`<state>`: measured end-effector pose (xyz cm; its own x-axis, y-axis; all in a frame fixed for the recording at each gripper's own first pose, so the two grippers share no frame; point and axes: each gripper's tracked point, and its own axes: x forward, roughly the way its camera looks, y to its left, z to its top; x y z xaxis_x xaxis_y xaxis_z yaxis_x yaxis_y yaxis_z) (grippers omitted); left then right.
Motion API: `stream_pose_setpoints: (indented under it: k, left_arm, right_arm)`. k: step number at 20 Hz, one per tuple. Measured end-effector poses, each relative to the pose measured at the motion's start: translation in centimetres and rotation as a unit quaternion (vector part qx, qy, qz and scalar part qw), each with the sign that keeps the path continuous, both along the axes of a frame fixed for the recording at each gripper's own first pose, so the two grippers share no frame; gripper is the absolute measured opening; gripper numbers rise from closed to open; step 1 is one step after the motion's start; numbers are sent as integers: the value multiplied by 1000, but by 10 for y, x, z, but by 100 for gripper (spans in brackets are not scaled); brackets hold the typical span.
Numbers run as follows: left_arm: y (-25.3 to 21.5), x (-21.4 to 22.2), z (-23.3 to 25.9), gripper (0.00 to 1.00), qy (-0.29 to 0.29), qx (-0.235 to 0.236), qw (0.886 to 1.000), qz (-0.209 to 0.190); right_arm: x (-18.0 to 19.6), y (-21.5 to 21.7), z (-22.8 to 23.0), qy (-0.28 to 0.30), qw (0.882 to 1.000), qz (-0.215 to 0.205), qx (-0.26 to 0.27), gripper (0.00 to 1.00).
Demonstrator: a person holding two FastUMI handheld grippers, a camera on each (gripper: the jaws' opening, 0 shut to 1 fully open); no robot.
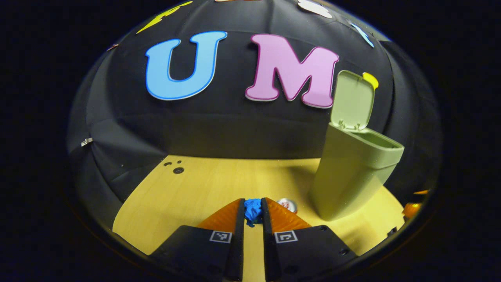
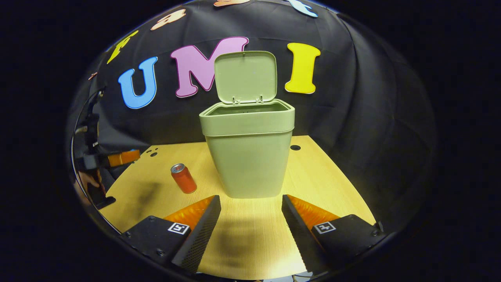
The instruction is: Press the lid of the desktop garbage bin to open it, pick up the crumpled paper on the desktop and throw it into the bin, then pick up the pop can on the desktop and drop it into the bin, and finally close the garbage bin lid.
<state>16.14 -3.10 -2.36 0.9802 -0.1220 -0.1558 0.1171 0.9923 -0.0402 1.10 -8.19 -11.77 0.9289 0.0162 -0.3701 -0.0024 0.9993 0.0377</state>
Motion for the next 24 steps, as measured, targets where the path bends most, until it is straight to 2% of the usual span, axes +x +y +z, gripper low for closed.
stream_pose_setpoints:
  k: [5,7,9,11,17,24]
  left_arm:
    - [-66,5,58,25,-47,-13,998,-45]
    - [-98,6,75,20,-63,-15,995,-70]
    - [-126,7,91,25,-81,-12,993,-90]
    - [-154,9,103,25,-94,-10,989,-110]
    - [-222,15,109,25,-98,6,982,-160]
    - [-257,28,103,25,-86,20,979,-185]
  right_arm:
    - [5,-3,-6,-2,1000,22,22,99]
    - [9,-8,-4,-9,999,29,24,99]
    - [13,-13,-5,-9,999,32,28,99]
    - [13,-11,-8,0,998,37,44,99]
    - [8,-18,-10,0,998,46,47,99]
    - [1,-22,-16,13,997,46,52,99]
